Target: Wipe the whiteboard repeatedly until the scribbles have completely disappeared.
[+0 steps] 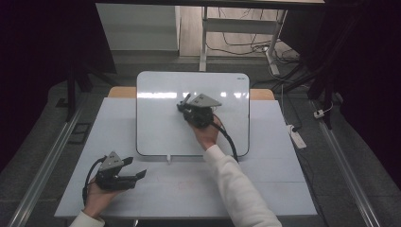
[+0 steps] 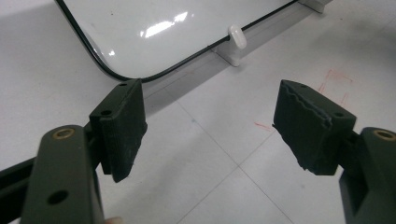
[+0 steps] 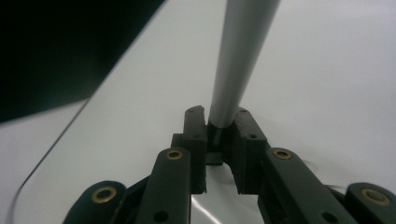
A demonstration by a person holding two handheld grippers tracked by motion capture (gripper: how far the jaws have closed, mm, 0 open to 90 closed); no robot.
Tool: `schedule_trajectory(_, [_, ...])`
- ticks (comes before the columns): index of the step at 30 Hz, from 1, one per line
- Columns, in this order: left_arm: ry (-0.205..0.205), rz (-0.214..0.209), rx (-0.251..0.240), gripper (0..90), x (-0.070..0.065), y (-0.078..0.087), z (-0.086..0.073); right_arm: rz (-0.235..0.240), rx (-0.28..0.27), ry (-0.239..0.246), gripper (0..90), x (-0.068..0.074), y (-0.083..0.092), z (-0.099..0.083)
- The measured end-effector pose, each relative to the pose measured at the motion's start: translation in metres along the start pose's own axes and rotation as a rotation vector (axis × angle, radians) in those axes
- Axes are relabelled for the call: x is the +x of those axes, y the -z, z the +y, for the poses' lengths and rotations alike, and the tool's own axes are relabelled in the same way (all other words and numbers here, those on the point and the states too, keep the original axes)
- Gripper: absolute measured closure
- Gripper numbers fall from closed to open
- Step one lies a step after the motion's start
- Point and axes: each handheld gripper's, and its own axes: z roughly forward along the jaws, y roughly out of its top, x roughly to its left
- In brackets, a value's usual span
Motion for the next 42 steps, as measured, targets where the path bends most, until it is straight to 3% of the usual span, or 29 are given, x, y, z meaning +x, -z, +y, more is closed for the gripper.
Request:
schedule_trajectory(1, [-0.003,0.002,0.002,26.1,0.000,0.000,0.000,-0.005,0.009,0.029,77.7,0.003,-0.001,0.000])
schedule_trajectory(2, [-0.003,0.002,0.001,26.1,-0.001,0.000,-0.001,-0.004,0.001,0.014,77.8,-0.001,0.000,0.001])
schedule_trajectory(4, [-0.002,0.002,-0.001,26.1,-0.001,0.001,-0.001,-0.060,-0.048,-0.069,77.8,-0.018,0.008,0.002])
schedule_trajectory(6, [0.000,0.000,-0.004,26.1,-0.001,0.002,0.000,-0.074,-0.071,-0.126,77.7,-0.027,0.012,0.001])
schedule_trajectory(7, [0.001,0.001,-0.004,26.1,-0.001,0.001,0.000,-0.075,-0.070,-0.117,77.7,-0.023,0.011,0.001])
schedule_trajectory(9, [0.000,0.001,-0.001,26.1,0.000,0.000,0.000,-0.012,-0.028,-0.053,77.7,-0.012,0.005,0.000])
schedule_trajectory(11, [-0.001,0.002,0.000,26.1,0.000,0.000,-0.001,0.000,-0.012,-0.020,77.7,-0.012,0.005,0.001])
schedule_trajectory(13, [0.000,0.003,-0.003,26.1,-0.001,0.002,-0.001,-0.067,-0.051,-0.069,77.8,-0.027,0.013,0.003])
schedule_trajectory(14, [0.001,0.003,-0.006,26.1,-0.001,0.002,-0.001,-0.091,-0.075,-0.118,77.8,-0.035,0.017,0.002])
schedule_trajectory(15, [-0.001,0.001,-0.007,26.1,-0.001,0.002,-0.001,-0.079,-0.081,-0.155,77.7,-0.037,0.020,0.000])
schedule_trajectory(17, [0.000,0.002,-0.004,26.1,0.000,0.001,0.000,-0.057,-0.046,-0.101,77.8,-0.027,0.018,-0.002])
schedule_trajectory(19, [0.002,0.001,0.000,26.1,0.000,-0.001,0.000,0.010,0.001,-0.030,77.7,-0.010,0.014,-0.008])
schedule_trajectory(20, [0.002,0.001,-0.002,26.1,0.000,0.000,0.000,0.007,0.004,-0.013,77.8,-0.008,0.015,-0.010])
schedule_trajectory(21, [-0.001,0.002,-0.003,26.0,0.000,0.001,0.000,-0.003,-0.003,-0.023,77.8,-0.013,0.017,-0.010])
schedule_trajectory(24, [-0.003,0.004,-0.008,26.1,-0.001,0.002,0.000,-0.087,-0.079,-0.142,77.8,-0.034,0.028,-0.008])
schedule_trajectory(25, [-0.002,0.005,-0.010,26.1,0.000,0.002,0.000,-0.092,-0.087,-0.151,77.8,-0.034,0.027,-0.009])
schedule_trajectory(26, [0.000,0.005,-0.010,26.1,0.000,0.002,0.001,-0.100,-0.081,-0.135,77.8,-0.029,0.026,-0.009])
schedule_trajectory(29, [0.008,0.003,-0.008,26.1,0.002,0.001,0.001,-0.006,-0.039,-0.061,77.8,-0.009,0.014,-0.013])
schedule_trajectory(30, [0.009,0.004,-0.009,26.1,0.002,0.001,0.000,0.002,-0.031,-0.047,77.8,-0.005,0.012,-0.014])
schedule_trajectory(32, [0.009,0.004,-0.013,26.1,0.002,0.002,0.000,-0.010,-0.041,-0.057,77.8,-0.012,0.015,-0.013])
schedule_trajectory(34, [0.009,0.005,-0.015,26.1,0.001,0.003,0.000,-0.073,-0.073,-0.092,77.8,-0.021,0.020,-0.010])
schedule_trajectory(36, [0.007,0.004,-0.015,26.1,0.002,0.002,0.001,-0.085,-0.098,-0.139,77.7,-0.023,0.020,-0.010])
schedule_trajectory(39, [0.007,0.005,-0.010,26.1,0.002,0.001,0.001,-0.001,-0.056,-0.064,77.8,-0.003,0.008,-0.013])
schedule_trajectory(41, [0.005,0.006,-0.010,26.1,0.002,0.002,0.000,-0.008,-0.042,-0.023,77.8,0.001,0.006,-0.012])
schedule_trajectory(42, [0.005,0.006,-0.012,26.2,0.001,0.002,0.000,-0.029,-0.056,-0.036,77.8,-0.004,0.008,-0.011])
